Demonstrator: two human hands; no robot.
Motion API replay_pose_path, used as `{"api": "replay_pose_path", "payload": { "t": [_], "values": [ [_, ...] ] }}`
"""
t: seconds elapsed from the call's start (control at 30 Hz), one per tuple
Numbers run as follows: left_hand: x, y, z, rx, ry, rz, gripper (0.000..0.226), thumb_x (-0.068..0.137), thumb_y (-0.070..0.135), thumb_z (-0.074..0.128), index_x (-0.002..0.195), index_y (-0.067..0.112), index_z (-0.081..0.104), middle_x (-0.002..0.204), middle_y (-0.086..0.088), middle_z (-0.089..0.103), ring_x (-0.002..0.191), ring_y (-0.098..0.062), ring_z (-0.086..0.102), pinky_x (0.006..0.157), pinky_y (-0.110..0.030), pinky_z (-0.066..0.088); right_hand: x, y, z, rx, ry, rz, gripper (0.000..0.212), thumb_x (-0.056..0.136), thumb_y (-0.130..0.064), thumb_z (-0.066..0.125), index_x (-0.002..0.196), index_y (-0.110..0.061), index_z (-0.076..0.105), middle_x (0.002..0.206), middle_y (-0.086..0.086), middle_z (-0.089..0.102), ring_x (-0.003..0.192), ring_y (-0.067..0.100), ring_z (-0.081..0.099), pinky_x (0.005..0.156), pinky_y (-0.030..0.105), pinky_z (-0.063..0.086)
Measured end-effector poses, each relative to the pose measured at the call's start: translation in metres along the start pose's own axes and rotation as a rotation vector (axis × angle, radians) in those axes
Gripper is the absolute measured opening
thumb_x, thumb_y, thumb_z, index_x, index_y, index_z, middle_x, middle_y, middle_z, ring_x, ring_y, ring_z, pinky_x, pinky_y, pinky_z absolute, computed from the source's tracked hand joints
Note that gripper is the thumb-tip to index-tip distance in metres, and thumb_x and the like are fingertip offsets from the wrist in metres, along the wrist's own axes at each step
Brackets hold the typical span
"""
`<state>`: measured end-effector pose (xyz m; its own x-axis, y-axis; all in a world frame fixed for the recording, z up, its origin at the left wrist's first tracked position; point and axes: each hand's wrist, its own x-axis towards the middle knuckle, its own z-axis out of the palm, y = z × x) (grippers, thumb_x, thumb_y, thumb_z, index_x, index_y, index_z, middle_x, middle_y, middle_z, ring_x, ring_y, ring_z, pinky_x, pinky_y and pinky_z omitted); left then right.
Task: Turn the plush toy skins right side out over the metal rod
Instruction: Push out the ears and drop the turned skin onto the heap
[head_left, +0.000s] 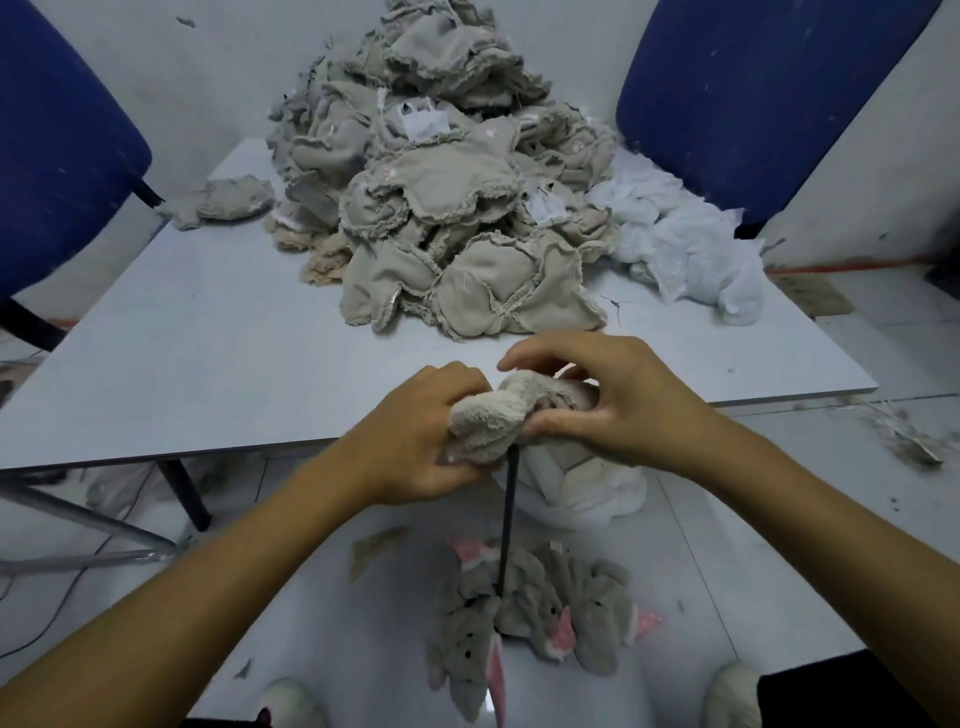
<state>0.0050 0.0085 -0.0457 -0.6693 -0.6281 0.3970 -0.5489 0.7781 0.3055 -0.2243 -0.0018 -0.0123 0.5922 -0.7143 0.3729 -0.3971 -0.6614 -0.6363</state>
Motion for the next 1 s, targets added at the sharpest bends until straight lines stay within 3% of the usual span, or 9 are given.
{"api": "replay_pose_path", "payload": {
  "t": [0.13, 0.23, 0.33, 0.43, 0.6, 0.7, 0.8, 0.9, 1.0],
  "values": [
    [0.008, -0.005, -0.035, -0.337, -0.285, -0.296, 0.052, 0.069, 0.060, 0.076, 0.105, 0.028, 0.057, 0.105, 0.015, 0.056, 0.097, -0.008, 0.056, 0.081, -0.027, 0.046, -0.002, 0.008, -0.010, -0.010, -0.132, 0.037, 0.069, 0.076, -0.034, 0.085, 0.133, -0.045, 0.047, 0.115, -0.027, 0.055, 0.104, 0.005, 0.059, 0.084, 0.014, 0.047],
    [0.014, 0.013, -0.039, -0.440, -0.165, -0.364, 0.071, 0.064, 0.065, 0.075, 0.122, 0.032, 0.051, 0.127, 0.011, 0.050, 0.120, -0.007, 0.049, 0.095, -0.027, 0.044, -0.003, 0.010, -0.007, 0.027, -0.102, 0.042, 0.067, 0.078, -0.026, 0.079, 0.133, -0.040, 0.046, 0.107, -0.018, 0.061, 0.096, 0.009, 0.063, 0.078, 0.020, 0.051],
    [0.023, 0.035, -0.023, -0.202, 0.091, -0.204, 0.064, 0.075, 0.045, 0.083, 0.125, 0.016, 0.056, 0.117, 0.005, 0.055, 0.102, -0.006, 0.053, 0.082, -0.018, 0.043, 0.001, 0.007, -0.006, 0.101, 0.035, 0.038, 0.062, 0.075, -0.025, 0.074, 0.129, -0.037, 0.045, 0.090, -0.012, 0.064, 0.081, 0.014, 0.066, 0.069, 0.021, 0.052],
    [0.017, 0.029, -0.019, -0.104, 0.174, -0.077, 0.029, 0.080, 0.013, 0.079, 0.106, 0.004, 0.069, 0.096, -0.004, 0.066, 0.081, -0.016, 0.057, 0.068, -0.029, 0.046, 0.000, 0.008, -0.009, 0.081, -0.040, 0.054, 0.065, 0.076, -0.039, 0.079, 0.132, -0.040, 0.045, 0.097, -0.014, 0.065, 0.090, 0.010, 0.066, 0.076, 0.020, 0.054],
    [0.005, 0.012, -0.019, -0.327, 0.175, -0.214, 0.012, 0.076, -0.005, 0.063, 0.080, 0.001, 0.072, 0.073, -0.006, 0.067, 0.065, -0.024, 0.060, 0.057, -0.040, 0.048, -0.012, 0.012, -0.014, -0.003, -0.138, 0.037, 0.066, 0.076, -0.043, 0.082, 0.132, -0.043, 0.048, 0.116, -0.015, 0.060, 0.110, 0.006, 0.060, 0.090, 0.012, 0.046],
    [0.006, 0.010, -0.017, -0.449, 0.202, -0.298, 0.016, 0.073, -0.008, 0.060, 0.071, 0.005, 0.069, 0.064, 0.000, 0.065, 0.059, -0.023, 0.058, 0.051, -0.038, 0.047, -0.013, 0.010, -0.012, 0.007, 0.048, -0.049, 0.051, 0.078, -0.031, 0.081, 0.124, -0.024, 0.060, 0.110, -0.008, 0.067, 0.103, 0.008, 0.066, 0.088, 0.020, 0.052],
    [0.007, 0.012, -0.018, -0.691, 0.318, -0.379, 0.019, 0.076, -0.001, 0.060, 0.075, 0.014, 0.072, 0.062, 0.015, 0.063, 0.058, 0.000, 0.055, 0.053, -0.018, 0.044, -0.010, 0.006, -0.013, 0.076, 0.244, -0.078, 0.040, 0.077, -0.022, 0.083, 0.112, -0.014, 0.066, 0.103, -0.009, 0.070, 0.096, 0.008, 0.070, 0.085, 0.023, 0.054],
    [0.004, 0.010, -0.023, -0.708, 0.174, -0.321, 0.033, 0.068, -0.006, 0.060, 0.067, 0.025, 0.069, 0.062, 0.017, 0.061, 0.059, 0.006, 0.052, 0.055, -0.015, 0.041, -0.007, 0.004, -0.010, 0.066, 0.322, -0.089, 0.035, 0.076, -0.028, 0.083, 0.105, -0.016, 0.068, 0.104, -0.014, 0.068, 0.096, 0.005, 0.068, 0.087, 0.020, 0.051],
    [0.000, 0.001, -0.027, -0.483, -0.074, -0.341, 0.054, 0.074, -0.016, 0.071, 0.064, 0.036, 0.061, 0.062, 0.017, 0.060, 0.059, 0.003, 0.051, 0.059, -0.023, 0.039, -0.009, 0.003, 0.001, 0.053, 0.261, -0.093, 0.032, 0.076, -0.035, 0.082, 0.102, -0.022, 0.069, 0.097, -0.012, 0.071, 0.089, 0.004, 0.068, 0.079, 0.023, 0.054]
  ]
}}
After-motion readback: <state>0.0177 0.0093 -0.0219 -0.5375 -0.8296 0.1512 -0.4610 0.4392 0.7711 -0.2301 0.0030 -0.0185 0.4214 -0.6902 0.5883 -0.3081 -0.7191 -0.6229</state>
